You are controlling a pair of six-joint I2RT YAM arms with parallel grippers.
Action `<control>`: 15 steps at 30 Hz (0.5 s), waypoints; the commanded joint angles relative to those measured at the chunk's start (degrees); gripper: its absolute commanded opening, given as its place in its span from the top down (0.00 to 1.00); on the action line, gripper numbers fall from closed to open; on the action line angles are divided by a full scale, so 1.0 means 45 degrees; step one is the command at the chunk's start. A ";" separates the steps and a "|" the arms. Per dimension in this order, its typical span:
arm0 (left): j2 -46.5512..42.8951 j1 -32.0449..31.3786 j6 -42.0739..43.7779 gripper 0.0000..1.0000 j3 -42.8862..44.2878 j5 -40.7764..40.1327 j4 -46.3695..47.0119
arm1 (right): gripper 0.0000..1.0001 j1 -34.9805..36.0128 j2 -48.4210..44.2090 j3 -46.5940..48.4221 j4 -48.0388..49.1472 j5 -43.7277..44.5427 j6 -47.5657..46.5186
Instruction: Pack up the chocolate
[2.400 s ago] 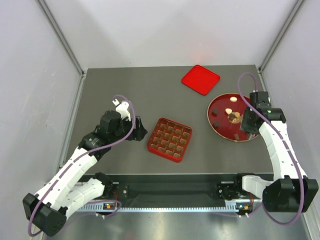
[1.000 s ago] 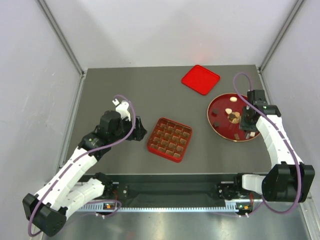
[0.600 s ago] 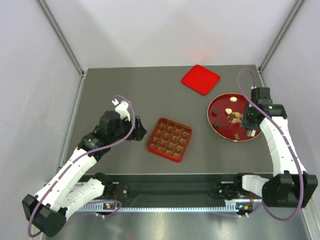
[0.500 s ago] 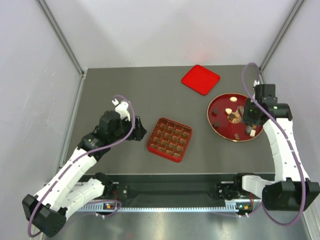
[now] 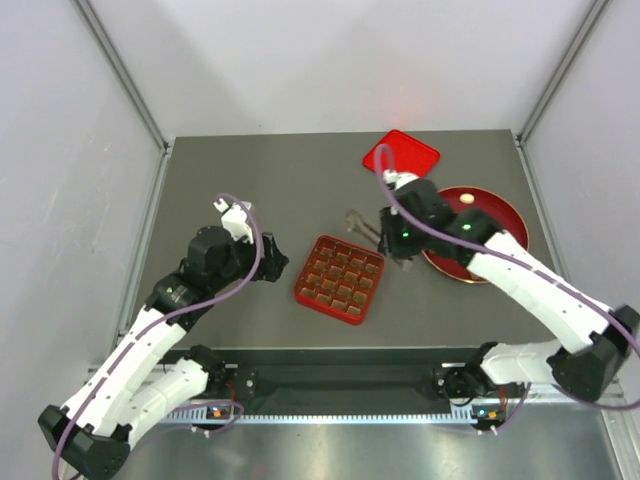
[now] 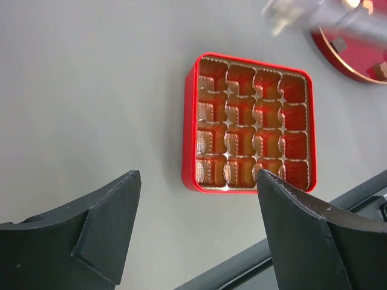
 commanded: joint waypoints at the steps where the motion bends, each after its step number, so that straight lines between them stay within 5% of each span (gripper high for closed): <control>1: -0.0482 -0.0037 0.0317 0.17 0.0378 -0.0258 0.0129 | 0.88 0.1444 0.0820 0.0805 0.1041 0.1099 0.0952; 15: -0.0717 -0.0037 0.0317 0.17 0.0163 -0.0473 0.0227 | 0.85 0.2970 0.2326 0.0827 0.1686 0.1552 0.1187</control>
